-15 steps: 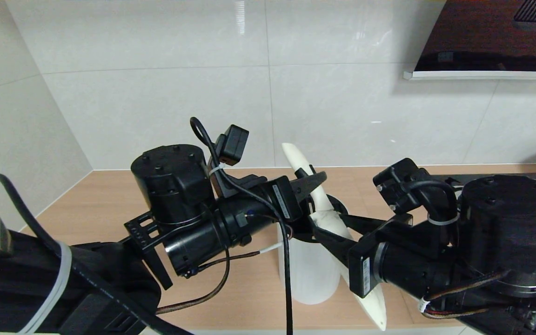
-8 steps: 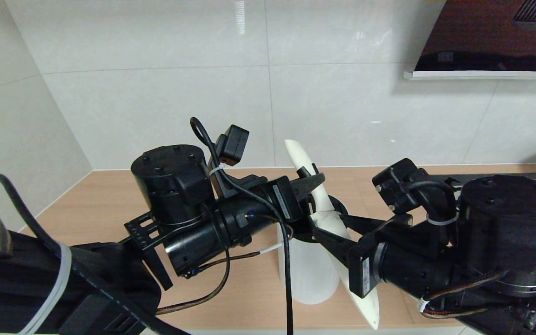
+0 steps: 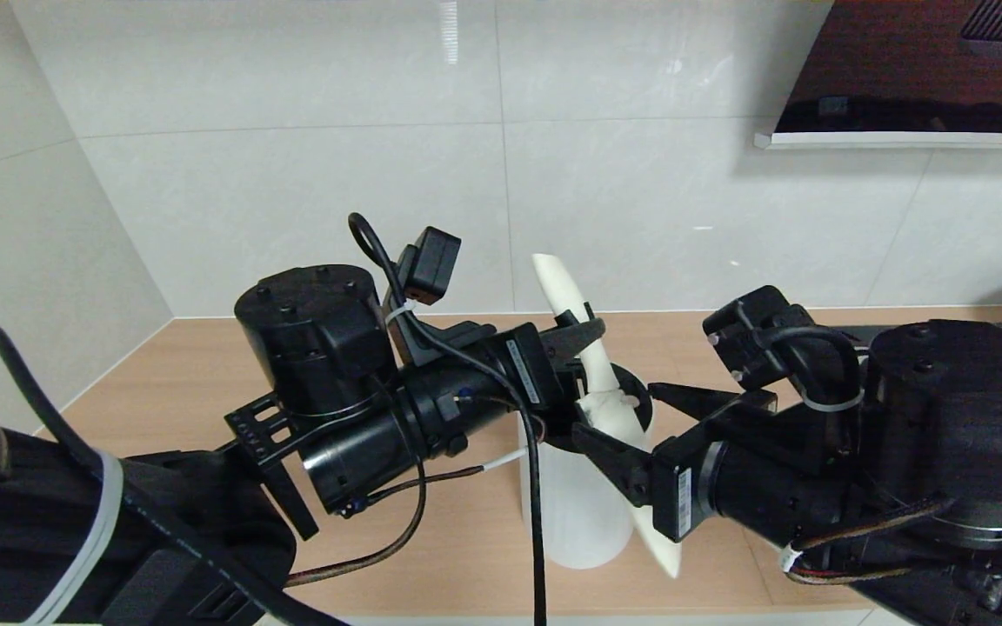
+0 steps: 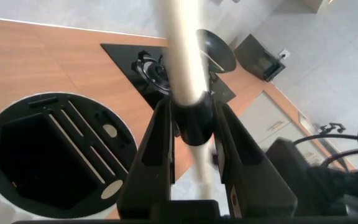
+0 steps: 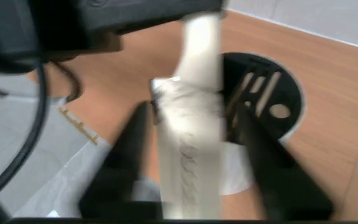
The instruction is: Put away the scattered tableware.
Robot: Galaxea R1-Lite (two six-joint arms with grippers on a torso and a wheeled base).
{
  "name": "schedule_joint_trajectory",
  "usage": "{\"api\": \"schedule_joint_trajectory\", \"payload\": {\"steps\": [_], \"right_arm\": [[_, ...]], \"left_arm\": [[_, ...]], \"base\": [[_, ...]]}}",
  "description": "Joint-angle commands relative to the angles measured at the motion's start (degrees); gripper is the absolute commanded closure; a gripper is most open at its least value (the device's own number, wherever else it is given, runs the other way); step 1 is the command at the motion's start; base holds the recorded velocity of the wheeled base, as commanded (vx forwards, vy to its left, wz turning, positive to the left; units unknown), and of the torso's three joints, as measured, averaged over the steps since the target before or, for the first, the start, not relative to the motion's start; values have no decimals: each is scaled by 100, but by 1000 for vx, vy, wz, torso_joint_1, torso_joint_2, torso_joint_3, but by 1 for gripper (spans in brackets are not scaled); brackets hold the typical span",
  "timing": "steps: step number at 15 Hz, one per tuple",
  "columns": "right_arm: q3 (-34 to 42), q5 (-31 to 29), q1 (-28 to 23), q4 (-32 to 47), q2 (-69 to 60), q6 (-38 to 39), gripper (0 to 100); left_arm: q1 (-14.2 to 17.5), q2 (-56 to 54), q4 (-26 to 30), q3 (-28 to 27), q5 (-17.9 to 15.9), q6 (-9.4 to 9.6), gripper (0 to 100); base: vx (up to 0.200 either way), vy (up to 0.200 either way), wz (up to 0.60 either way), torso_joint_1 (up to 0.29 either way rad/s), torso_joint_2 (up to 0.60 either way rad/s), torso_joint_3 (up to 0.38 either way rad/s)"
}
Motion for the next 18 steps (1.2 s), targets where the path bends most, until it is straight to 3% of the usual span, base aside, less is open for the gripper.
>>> {"api": "schedule_joint_trajectory", "payload": {"steps": [1, 5, 7, 9, 10, 12, 13, 16, 17, 18], "right_arm": [[16, -6, 4, -60, -25, 2, 0], [-19, -102, -57, -95, -368, -16, 0], [-72, -102, -338, -77, -605, -130, 0], [-107, -94, -681, -77, -658, -218, 0], [-168, -94, -901, -77, -693, -288, 0], [-186, -94, -1085, -77, -676, -297, 0], [-186, -85, -1226, -77, -649, -306, 0], [-212, -94, -1367, -77, -597, -420, 0], [-221, -102, -1375, -77, -562, -420, 0], [-221, -102, -1402, -77, -526, -429, 0]], "left_arm": [[22, -159, -17, -11, -5, -2, 100], [277, -607, -8, -55, -23, 42, 100], [400, -809, -17, -64, -32, 50, 100], [488, -1002, -8, -99, -32, 200, 100], [655, -1082, -17, -90, -41, 736, 100], [778, -1082, -202, -73, -41, 1299, 100], [839, -1011, -579, -11, -41, 1808, 100], [839, -871, -887, 156, -41, 2590, 100], [839, -809, -905, 261, -41, 2986, 100], [795, -809, -905, 367, -41, 3135, 100]], "base": [[0, 0, 0, 0, 0, 0], [0, 0, 0, 0, 0, 0], [0, 0, 0, 0, 0, 0], [0, 0, 0, 0, 0, 0], [0, 0, 0, 0, 0, 0], [0, 0, 0, 0, 0, 0], [0, 0, 0, 0, 0, 0], [0, 0, 0, 0, 0, 0], [0, 0, 0, 0, 0, 0], [0, 0, 0, 0, 0, 0]]}}
